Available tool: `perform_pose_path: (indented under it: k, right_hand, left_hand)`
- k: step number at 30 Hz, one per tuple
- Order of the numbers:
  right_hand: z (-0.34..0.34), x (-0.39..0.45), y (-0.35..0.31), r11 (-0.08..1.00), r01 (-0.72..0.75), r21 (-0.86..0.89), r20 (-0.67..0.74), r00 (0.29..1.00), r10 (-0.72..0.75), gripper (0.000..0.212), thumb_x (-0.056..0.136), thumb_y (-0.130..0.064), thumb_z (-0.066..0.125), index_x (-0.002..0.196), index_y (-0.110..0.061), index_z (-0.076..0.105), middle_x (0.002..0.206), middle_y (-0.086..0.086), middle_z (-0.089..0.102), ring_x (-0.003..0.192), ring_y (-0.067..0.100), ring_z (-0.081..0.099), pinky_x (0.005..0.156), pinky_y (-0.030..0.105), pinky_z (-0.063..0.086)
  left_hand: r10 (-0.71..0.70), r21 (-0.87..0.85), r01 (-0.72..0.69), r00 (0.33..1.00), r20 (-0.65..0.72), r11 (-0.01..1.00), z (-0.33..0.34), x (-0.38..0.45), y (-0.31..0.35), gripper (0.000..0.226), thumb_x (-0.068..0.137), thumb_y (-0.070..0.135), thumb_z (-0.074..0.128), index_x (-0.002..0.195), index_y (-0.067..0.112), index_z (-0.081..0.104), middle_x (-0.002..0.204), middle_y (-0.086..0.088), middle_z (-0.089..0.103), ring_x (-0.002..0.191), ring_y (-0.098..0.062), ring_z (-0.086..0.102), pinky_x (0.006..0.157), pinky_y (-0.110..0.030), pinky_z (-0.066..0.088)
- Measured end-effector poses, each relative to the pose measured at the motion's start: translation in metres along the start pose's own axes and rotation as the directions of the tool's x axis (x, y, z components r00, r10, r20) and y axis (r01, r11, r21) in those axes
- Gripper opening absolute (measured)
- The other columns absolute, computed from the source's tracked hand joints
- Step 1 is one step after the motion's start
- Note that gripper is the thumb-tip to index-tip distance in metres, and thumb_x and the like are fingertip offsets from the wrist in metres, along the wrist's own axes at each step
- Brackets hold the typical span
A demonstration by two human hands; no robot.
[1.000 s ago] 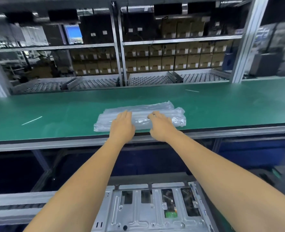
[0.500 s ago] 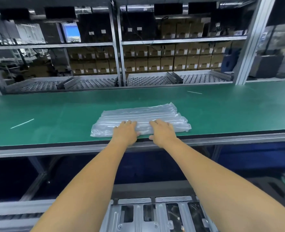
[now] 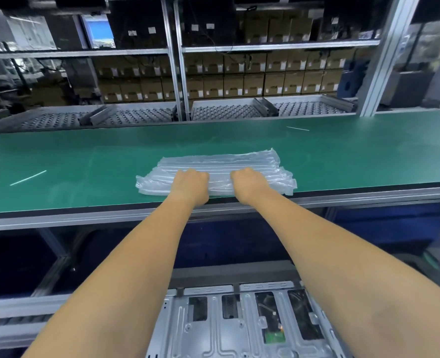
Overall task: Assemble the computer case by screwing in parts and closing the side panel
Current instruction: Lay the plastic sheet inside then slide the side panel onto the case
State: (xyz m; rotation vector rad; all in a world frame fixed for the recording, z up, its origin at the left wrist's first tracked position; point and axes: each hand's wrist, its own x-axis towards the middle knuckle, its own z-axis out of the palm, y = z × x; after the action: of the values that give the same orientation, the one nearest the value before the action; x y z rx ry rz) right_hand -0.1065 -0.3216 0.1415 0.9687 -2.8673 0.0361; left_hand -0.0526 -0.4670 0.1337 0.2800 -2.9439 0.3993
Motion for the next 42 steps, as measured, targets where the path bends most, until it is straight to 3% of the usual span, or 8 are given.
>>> perform_pose_path:
  k: [8, 12, 15, 20, 25, 30, 37, 42]
  right_hand:
    - [-0.028, -0.055, 0.0, 0.997, 0.035, 0.069, 0.019, 0.999, -0.036, 0.003, 0.094, -0.008, 0.044, 0.094, -0.011, 0.044, 0.104, 0.011, 0.064, 0.081, 0.026, 0.049, 0.069, 0.034, 0.035]
    - [-0.036, -0.1, -0.004, 0.983, 0.132, 0.126, 0.025, 0.99, -0.137, 0.047, 0.091, -0.056, 0.058, 0.106, -0.015, 0.041, 0.103, 0.002, 0.052, 0.088, 0.024, 0.046, 0.074, 0.035, 0.033]
    - [-0.025, -0.129, -0.02, 0.992, 0.124, 0.008, 0.097, 0.988, -0.124, 0.052, 0.085, -0.038, 0.07, 0.123, -0.014, 0.044, 0.114, 0.007, 0.061, 0.092, 0.027, 0.053, 0.07, 0.034, 0.04]
    - [-0.008, -0.184, -0.048, 0.994, 0.108, 0.012, 0.15, 0.983, -0.108, 0.03, 0.083, -0.031, 0.07, 0.095, -0.014, 0.049, 0.089, 0.003, 0.056, 0.081, 0.024, 0.051, 0.059, 0.03, 0.034]
    - [-0.003, -0.25, -0.071, 0.993, 0.075, 0.092, 0.191, 0.977, -0.091, 0.04, 0.075, -0.038, 0.077, 0.075, -0.014, 0.044, 0.067, -0.004, 0.048, 0.067, 0.021, 0.052, 0.05, 0.028, 0.033]
    - [0.024, -0.313, -0.1, 0.945, -0.006, 0.327, 0.317, 0.943, -0.103, 0.034, 0.079, -0.03, 0.074, 0.077, -0.013, 0.044, 0.066, -0.001, 0.047, 0.064, 0.02, 0.051, 0.047, 0.028, 0.034]
    - [0.041, -0.368, -0.074, 0.868, -0.055, 0.494, 0.471, 0.856, -0.213, 0.065, 0.082, -0.044, 0.072, 0.132, -0.01, 0.047, 0.106, 0.008, 0.063, 0.092, 0.022, 0.064, 0.077, 0.036, 0.056]
    - [0.03, -0.378, -0.037, 0.929, -0.019, 0.37, 0.082, 0.997, -0.012, 0.05, 0.089, -0.052, 0.063, 0.118, -0.013, 0.055, 0.119, 0.004, 0.054, 0.111, 0.024, 0.05, 0.085, 0.035, 0.042]
  left_hand:
    - [0.049, -0.086, -0.053, 0.998, -0.049, 0.995, -0.025, -0.052, 0.013, 0.007, 0.088, 0.008, 0.042, 0.09, 0.015, 0.043, 0.1, -0.007, 0.059, 0.076, -0.024, 0.047, 0.068, -0.033, 0.035]
    - [0.073, -0.084, -0.091, 0.978, -0.194, 0.992, -0.025, -0.098, 0.02, 0.011, 0.084, 0.006, 0.043, 0.086, 0.015, 0.037, 0.094, -0.007, 0.059, 0.072, -0.024, 0.042, 0.067, -0.033, 0.029]
    - [0.134, -0.051, -0.144, 0.977, -0.164, 0.988, -0.029, -0.123, 0.026, 0.012, 0.084, 0.008, 0.046, 0.095, 0.012, 0.046, 0.101, -0.008, 0.059, 0.083, -0.026, 0.051, 0.073, -0.035, 0.03]
    - [0.221, -0.116, -0.228, 0.972, -0.077, 0.967, -0.025, -0.17, 0.033, 0.019, 0.078, 0.006, 0.048, 0.095, 0.014, 0.048, 0.104, -0.005, 0.058, 0.099, -0.027, 0.053, 0.089, -0.038, 0.031]
    - [0.299, -0.383, -0.284, 0.954, -0.022, 0.879, -0.022, -0.227, 0.04, 0.021, 0.074, -0.002, 0.047, 0.091, 0.009, 0.051, 0.092, -0.006, 0.054, 0.1, -0.03, 0.049, 0.089, -0.037, 0.029]
    - [0.373, -0.243, -0.317, 0.899, 0.231, 0.917, -0.02, -0.277, 0.061, 0.043, 0.084, 0.002, 0.039, 0.12, 0.021, 0.053, 0.117, -0.007, 0.057, 0.106, -0.024, 0.042, 0.097, -0.04, 0.023]
    - [0.333, -0.232, -0.275, 0.903, 0.27, 0.933, -0.019, -0.326, 0.099, 0.053, 0.078, 0.006, 0.04, 0.119, 0.028, 0.065, 0.109, -0.003, 0.063, 0.111, -0.021, 0.047, 0.097, -0.034, 0.022]
    - [0.289, -0.242, -0.222, 0.913, 0.289, 0.945, -0.007, -0.346, 0.112, 0.035, 0.08, 0.007, 0.04, 0.097, 0.022, 0.067, 0.107, -0.008, 0.065, 0.098, -0.021, 0.046, 0.096, -0.035, 0.024]
